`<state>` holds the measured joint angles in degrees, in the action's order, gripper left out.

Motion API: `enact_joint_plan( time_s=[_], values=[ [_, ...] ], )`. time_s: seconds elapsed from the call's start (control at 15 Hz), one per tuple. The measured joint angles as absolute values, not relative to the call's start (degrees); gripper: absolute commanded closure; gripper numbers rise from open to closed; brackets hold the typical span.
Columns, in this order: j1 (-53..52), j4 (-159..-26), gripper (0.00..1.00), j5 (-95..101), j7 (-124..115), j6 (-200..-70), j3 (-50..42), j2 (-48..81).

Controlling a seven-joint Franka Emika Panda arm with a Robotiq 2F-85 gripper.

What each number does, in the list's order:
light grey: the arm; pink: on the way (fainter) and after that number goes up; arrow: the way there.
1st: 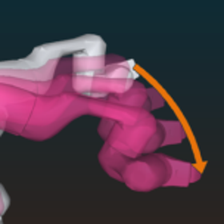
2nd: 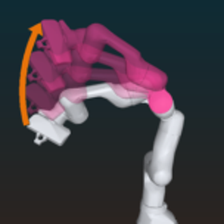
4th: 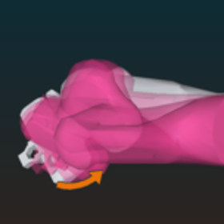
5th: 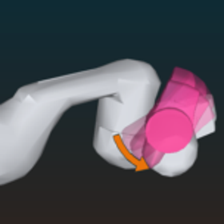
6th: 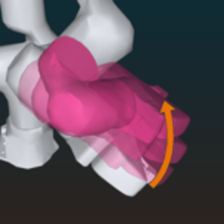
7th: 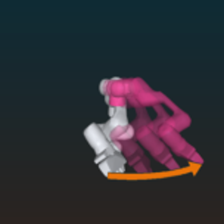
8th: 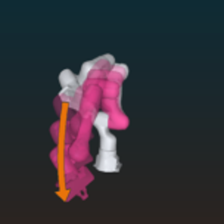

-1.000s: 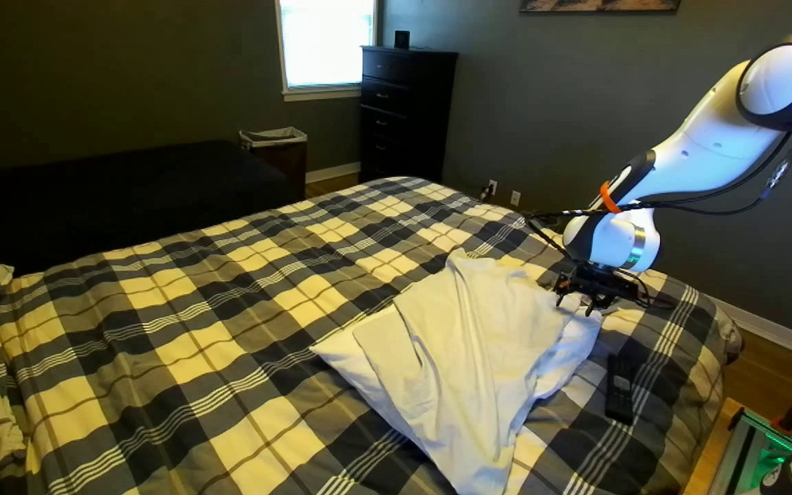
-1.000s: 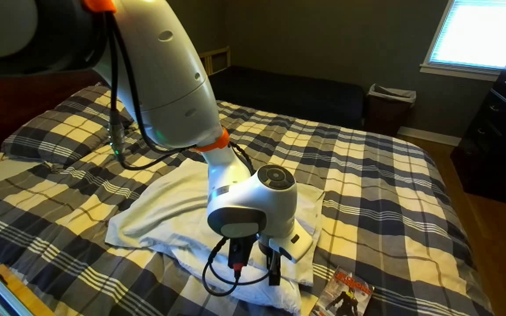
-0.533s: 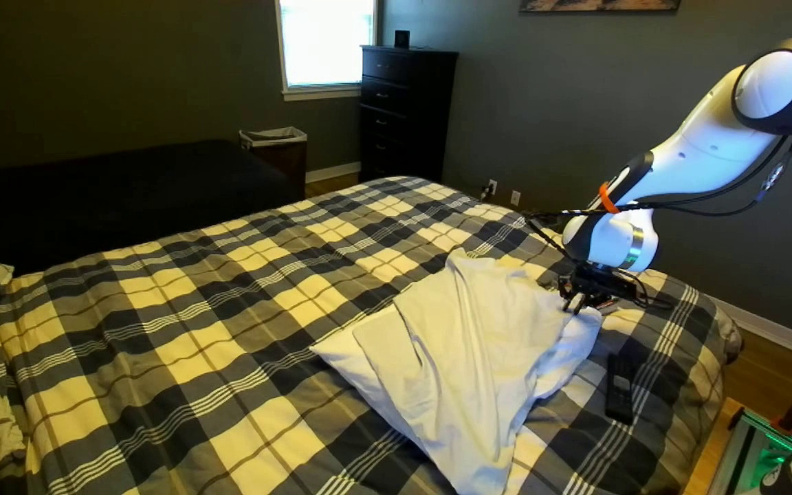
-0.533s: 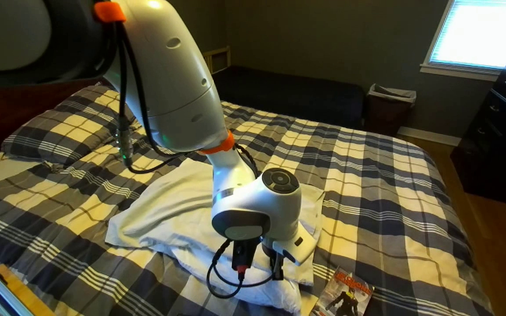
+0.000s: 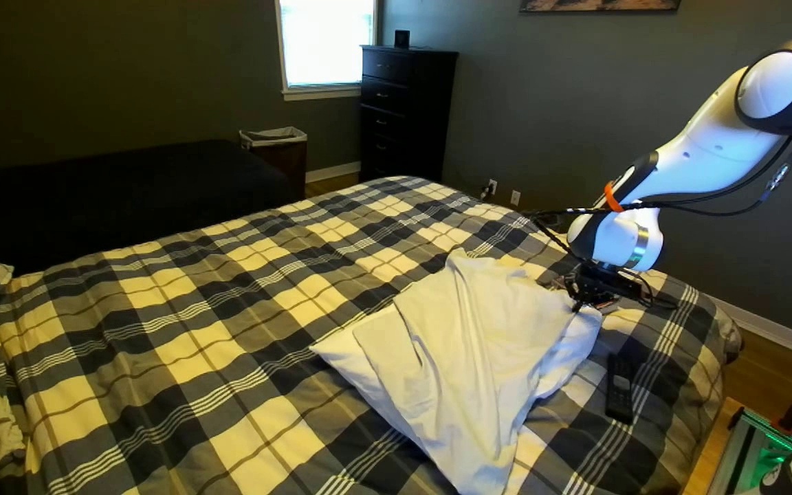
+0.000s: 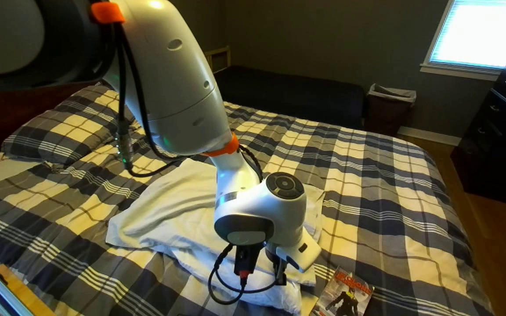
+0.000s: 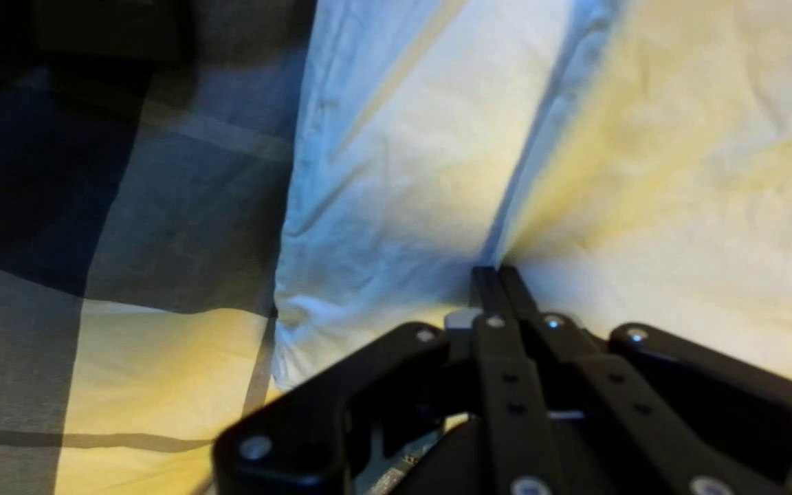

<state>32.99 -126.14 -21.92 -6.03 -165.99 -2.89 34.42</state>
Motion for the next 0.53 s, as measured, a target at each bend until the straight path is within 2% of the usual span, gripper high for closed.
enact_joint_plan(
  time_s=[0.53],
  values=[
    [34.4, -128.1, 1.00, -22.0, -6.0, -166.0, -4.7, 32.2]
  ],
)
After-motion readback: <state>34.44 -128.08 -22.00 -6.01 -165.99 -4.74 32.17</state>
